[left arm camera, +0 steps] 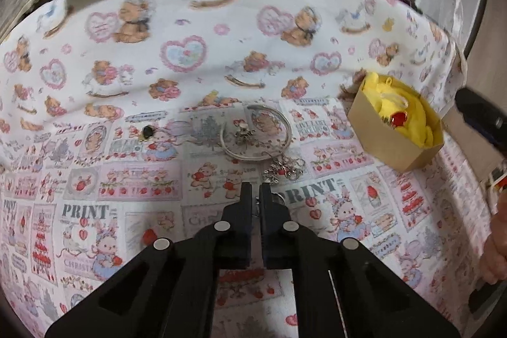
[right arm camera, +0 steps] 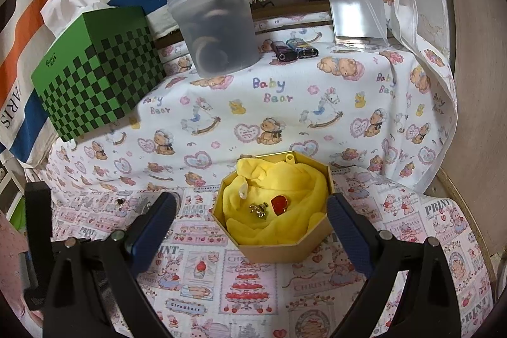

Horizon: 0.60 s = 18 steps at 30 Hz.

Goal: Organize jewelry
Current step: 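Lower the left gripper onto a small silver ring and close it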

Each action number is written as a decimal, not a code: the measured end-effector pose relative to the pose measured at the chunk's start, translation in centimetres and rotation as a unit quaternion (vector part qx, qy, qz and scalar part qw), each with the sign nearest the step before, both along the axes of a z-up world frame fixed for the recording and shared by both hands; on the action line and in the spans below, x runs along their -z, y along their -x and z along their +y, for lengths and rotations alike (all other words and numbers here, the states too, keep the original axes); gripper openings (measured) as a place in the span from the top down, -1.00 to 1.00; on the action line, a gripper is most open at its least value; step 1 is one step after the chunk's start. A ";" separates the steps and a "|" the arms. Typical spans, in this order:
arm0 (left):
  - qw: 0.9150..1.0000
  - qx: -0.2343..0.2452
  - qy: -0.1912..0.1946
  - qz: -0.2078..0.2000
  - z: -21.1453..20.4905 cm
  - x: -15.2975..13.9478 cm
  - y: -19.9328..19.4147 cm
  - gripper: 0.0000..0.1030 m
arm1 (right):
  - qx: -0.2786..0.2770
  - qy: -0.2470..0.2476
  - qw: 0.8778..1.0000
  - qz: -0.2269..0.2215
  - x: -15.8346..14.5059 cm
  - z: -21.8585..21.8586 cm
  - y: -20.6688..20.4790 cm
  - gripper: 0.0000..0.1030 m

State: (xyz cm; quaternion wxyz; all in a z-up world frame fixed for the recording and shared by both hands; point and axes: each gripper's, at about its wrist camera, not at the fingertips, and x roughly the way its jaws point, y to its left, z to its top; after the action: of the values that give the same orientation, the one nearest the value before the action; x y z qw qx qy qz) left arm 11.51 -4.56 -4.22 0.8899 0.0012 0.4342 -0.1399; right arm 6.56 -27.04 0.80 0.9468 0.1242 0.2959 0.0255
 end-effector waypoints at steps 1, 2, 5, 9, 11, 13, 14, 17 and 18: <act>1.000 -0.002 0.004 -0.003 0.3 -0.3 0.1 0.93 | -0.001 0.001 1.000 0.000 0.0 0.0 0.0 -0.85; 1.000 -0.004 0.006 -0.006 0.6 -0.5 0.2 0.93 | -0.001 0.002 1.000 -0.001 0.0 0.1 0.0 -0.85; 1.000 -0.006 0.015 -0.012 1.1 -1.2 0.2 0.93 | -0.002 0.005 1.000 -0.001 0.0 0.2 0.0 -0.85; 1.000 0.008 0.002 -0.026 0.7 -1.3 0.6 0.62 | -0.003 0.006 1.000 0.001 0.1 0.2 0.0 -0.85; 0.999 0.020 -0.013 -0.028 -0.4 -0.9 0.7 0.54 | -0.003 0.006 1.000 0.001 0.1 0.2 0.0 -0.85; 0.999 0.030 -0.033 -0.026 -1.3 -0.3 0.8 0.51 | -0.003 0.004 1.000 0.001 0.1 0.1 0.0 -0.85; 0.998 0.035 -0.041 -0.025 -1.5 -0.1 0.8 0.51 | -0.003 0.004 1.000 0.001 0.1 0.0 0.0 -0.85; 0.996 0.049 -0.068 -0.027 -2.8 0.4 1.1 0.51 | -0.002 0.001 1.000 0.001 0.0 0.0 0.0 -0.85; 0.995 0.049 -0.079 -0.029 -3.2 0.5 1.1 0.51 | -0.002 0.001 1.000 0.001 0.0 0.0 0.1 -0.85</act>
State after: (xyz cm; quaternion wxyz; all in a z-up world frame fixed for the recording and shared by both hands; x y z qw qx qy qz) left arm 10.41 -7.71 -4.76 0.8914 0.0969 0.4171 -0.1486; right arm 6.50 -27.08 0.83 0.9466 0.1226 0.2968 0.0273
